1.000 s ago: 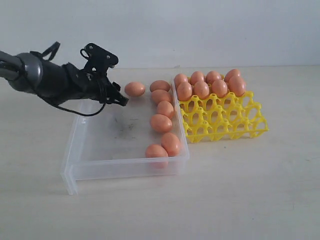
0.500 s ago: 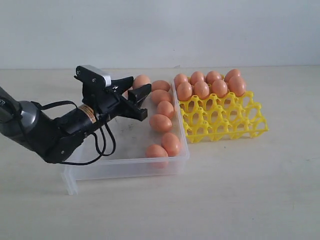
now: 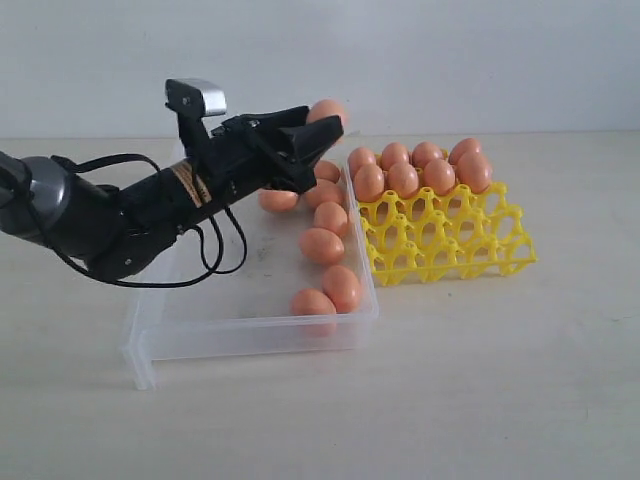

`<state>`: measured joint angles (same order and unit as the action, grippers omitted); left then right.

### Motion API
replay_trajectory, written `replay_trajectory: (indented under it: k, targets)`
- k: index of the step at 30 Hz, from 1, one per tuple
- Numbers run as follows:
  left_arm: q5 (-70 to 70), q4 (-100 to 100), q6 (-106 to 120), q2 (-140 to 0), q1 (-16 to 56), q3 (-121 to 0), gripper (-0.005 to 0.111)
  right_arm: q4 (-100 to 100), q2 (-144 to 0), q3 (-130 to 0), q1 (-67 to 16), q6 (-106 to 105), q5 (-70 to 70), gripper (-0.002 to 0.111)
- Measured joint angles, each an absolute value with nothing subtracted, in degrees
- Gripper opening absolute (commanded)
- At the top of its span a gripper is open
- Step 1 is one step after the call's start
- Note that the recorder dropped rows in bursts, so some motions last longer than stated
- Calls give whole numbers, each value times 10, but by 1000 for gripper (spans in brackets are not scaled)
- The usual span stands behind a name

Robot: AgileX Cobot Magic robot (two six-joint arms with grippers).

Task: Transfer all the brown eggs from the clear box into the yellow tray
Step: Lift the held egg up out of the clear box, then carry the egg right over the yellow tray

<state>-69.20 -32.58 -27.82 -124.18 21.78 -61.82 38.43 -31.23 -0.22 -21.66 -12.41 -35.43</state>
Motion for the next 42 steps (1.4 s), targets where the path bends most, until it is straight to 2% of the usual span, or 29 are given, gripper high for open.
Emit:
replay_trajectory:
  k: [6, 14, 18, 22, 25, 28, 30, 37, 40, 42]
  targets:
    - [-694, -412, -216, -1251, 243, -648, 4, 384, -312, -2, -217, -124, -354, 0]
    - [-692, -428, -178, -1300, 245, -680, 4, 384, -312, -2, -217, -124, -354, 0]
    - [-671, -437, -165, -1289, 216, -678, 4, 384, -312, -2, -217, -124, -354, 0]
    - [-370, -421, -202, -1237, 159, -678, 4, 384, -312, -2, -217, -124, -354, 0]
    - [-228, -443, -231, -1221, 156, -678, 4, 384, -312, -2, -217, -124, -354, 0]
    - [-101, -566, -322, -1179, 179, -685, 4, 384, -312, -2, -217, -124, -354, 0]
    - [-72, -635, -382, -1134, 191, -689, 4, 384, -312, -2, -217, -124, -354, 0]
    - [-53, -768, -633, -1030, 210, -692, 4, 384, -312, -2, -217, -124, -354, 0]
    - [-152, -827, -742, -1020, 207, -686, 4, 384, -312, -2, -217, -124, -354, 0]
    - [-304, -884, -723, -1028, 206, -686, 4, 384, -312, -2, -217, -124, -354, 0]
